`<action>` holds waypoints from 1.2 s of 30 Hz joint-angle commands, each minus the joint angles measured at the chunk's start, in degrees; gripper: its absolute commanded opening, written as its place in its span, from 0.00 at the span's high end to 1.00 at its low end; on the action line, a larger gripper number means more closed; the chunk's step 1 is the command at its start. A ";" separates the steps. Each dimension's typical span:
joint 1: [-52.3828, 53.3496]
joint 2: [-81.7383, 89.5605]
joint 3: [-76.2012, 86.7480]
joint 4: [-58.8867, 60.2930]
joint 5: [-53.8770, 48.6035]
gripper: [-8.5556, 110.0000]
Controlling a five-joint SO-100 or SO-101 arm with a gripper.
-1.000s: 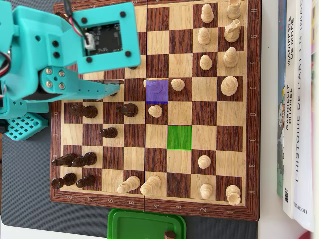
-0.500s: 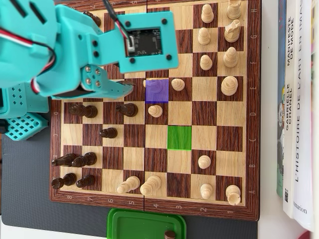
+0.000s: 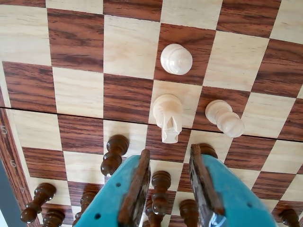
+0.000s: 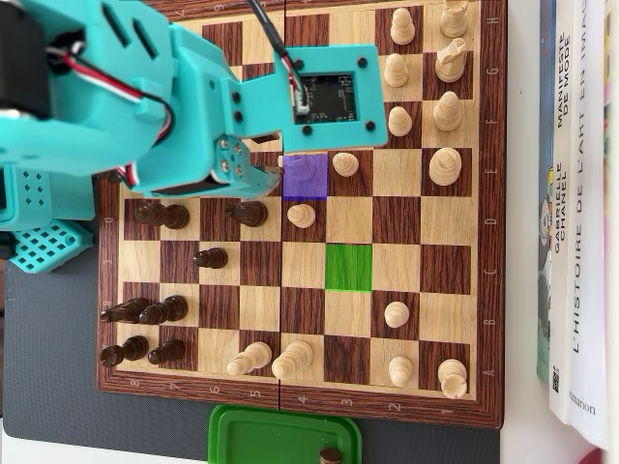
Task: Play chess
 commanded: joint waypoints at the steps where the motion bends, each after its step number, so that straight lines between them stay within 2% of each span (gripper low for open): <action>1: 0.53 -1.14 -4.13 -0.35 -0.26 0.81; 36: 1.49 -7.91 -6.77 -0.44 -0.35 0.82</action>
